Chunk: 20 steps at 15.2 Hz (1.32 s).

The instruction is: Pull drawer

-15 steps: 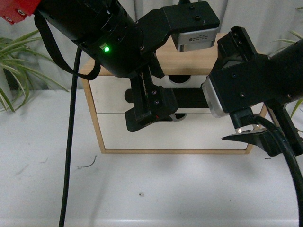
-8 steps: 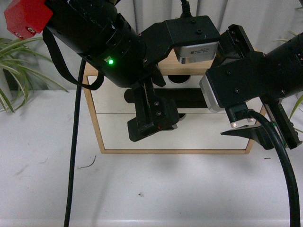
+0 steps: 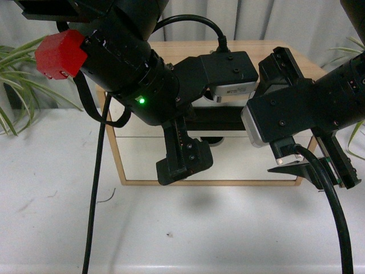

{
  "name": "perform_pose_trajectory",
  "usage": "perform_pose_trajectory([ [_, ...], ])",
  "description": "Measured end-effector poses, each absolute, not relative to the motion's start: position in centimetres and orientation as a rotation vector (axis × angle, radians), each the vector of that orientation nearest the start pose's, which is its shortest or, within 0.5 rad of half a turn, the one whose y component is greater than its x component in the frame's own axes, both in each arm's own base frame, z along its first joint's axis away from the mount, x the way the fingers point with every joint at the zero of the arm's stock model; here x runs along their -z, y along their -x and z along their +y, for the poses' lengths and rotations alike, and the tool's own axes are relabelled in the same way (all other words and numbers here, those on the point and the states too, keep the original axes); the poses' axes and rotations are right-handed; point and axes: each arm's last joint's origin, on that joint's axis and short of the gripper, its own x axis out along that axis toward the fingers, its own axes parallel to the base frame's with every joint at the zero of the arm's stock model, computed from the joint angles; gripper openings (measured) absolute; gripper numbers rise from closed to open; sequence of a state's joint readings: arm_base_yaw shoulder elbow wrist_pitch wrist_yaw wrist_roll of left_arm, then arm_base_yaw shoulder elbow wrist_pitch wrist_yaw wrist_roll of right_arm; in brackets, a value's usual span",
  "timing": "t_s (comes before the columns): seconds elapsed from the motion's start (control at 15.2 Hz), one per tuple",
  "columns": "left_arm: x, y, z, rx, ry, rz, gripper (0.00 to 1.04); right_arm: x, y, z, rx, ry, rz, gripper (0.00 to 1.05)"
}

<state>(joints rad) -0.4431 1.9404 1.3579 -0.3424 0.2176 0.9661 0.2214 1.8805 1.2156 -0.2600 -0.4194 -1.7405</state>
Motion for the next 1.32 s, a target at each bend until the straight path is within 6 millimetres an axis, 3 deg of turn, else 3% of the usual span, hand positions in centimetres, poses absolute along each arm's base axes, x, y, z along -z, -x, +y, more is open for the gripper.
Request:
perform_pose_trajectory([
  [0.13,-18.7,-36.7,-18.4,1.028,-0.967,0.568,0.98,-15.7,-37.2,9.6,-1.248,1.435,0.2,0.98],
  [0.46,-18.6,-36.5,-18.7,1.04,-0.95,0.572,0.98,-14.8,-37.1,9.5,-1.236,1.44,0.188,0.98],
  [0.59,-17.2,-36.0,-19.5,1.084,-0.944,0.585,0.98,-14.2,-37.1,9.5,-1.231,1.444,0.187,0.98],
  [1.12,-16.9,-36.0,-19.7,1.087,-0.936,0.59,0.98,-13.9,-36.9,9.5,-1.234,1.439,0.193,0.98],
  [1.32,-16.5,-35.6,-19.6,1.099,-0.893,0.603,0.98,-13.9,-35.9,9.3,-1.228,1.431,0.195,0.98],
])
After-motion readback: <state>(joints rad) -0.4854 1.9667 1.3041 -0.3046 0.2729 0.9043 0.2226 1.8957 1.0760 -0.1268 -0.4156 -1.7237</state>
